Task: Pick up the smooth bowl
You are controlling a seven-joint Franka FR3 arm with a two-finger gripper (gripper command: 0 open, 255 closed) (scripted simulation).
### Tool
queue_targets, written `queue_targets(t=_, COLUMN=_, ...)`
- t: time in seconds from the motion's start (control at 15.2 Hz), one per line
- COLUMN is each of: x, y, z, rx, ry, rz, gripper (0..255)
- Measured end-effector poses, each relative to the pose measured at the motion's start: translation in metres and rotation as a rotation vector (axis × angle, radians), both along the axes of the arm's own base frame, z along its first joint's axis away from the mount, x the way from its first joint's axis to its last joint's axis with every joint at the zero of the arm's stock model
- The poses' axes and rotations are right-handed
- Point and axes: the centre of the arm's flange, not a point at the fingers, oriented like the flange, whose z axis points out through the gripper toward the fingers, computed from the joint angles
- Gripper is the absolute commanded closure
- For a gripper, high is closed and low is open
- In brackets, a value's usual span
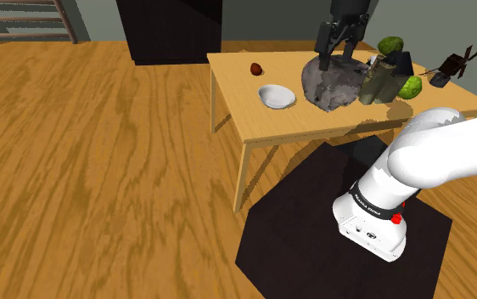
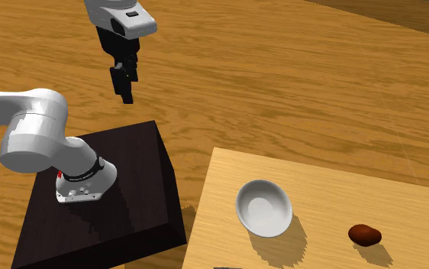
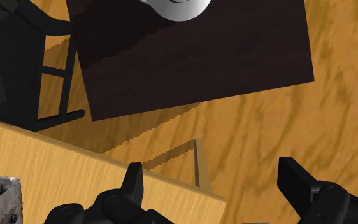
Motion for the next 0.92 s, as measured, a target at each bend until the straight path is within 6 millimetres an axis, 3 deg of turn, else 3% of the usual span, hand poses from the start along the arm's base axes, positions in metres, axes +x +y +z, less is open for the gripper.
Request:
queue_targets(t=0.13, x=0.005, y=-0.001, z=-0.004, rx=-0.006, ry=0.001, rz=-0.001, gripper=0)
queue_targets(t=0.26, x=0.015, y=-0.004, z=-0.021, rx=-0.024, ry=0.003, rz=-0.003, gripper=0)
queue_targets(t=0.92, x=0.105, y=-0.027, z=-0.109, rx=-0.139, ry=0.013, rz=-0.017, gripper=0)
